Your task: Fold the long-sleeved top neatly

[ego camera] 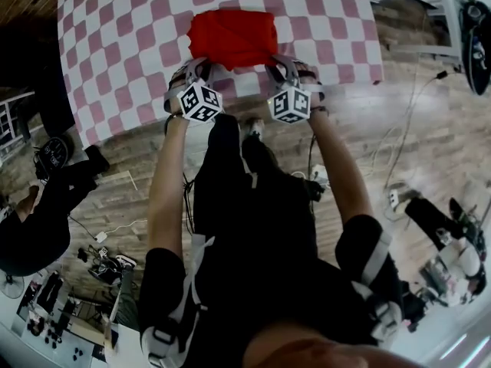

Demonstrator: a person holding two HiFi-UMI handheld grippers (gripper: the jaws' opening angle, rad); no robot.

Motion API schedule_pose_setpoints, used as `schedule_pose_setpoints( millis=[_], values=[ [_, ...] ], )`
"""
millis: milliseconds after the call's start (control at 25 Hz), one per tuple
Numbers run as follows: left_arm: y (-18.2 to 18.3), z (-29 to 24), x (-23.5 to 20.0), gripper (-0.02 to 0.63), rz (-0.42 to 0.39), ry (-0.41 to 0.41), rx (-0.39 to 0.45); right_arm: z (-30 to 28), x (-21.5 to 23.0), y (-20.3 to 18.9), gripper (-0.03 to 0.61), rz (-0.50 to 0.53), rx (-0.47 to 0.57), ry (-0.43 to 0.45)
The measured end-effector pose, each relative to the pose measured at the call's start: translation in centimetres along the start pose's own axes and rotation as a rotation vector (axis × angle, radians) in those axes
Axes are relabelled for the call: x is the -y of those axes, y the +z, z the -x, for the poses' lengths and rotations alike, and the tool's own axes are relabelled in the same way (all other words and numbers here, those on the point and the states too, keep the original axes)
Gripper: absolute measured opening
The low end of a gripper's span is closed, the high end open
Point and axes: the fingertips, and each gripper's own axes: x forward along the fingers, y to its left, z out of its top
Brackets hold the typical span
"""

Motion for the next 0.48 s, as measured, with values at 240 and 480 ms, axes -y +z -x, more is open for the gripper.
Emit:
schedule_pose_setpoints(
  millis=[240, 480],
  values=[
    [-0.1, 3.2, 0.4, 0.142, 0.042, -0.075, 0.044, 2.8, -0.6, 1.6, 0.133, -0.064, 0.025, 0.091],
    [2.1, 6.1, -2.0, 0.166, 0.092, -0.089, 0.125, 5.4, 3.4, 4.3, 0.133, -0.18, 0.115, 0.107]
  ],
)
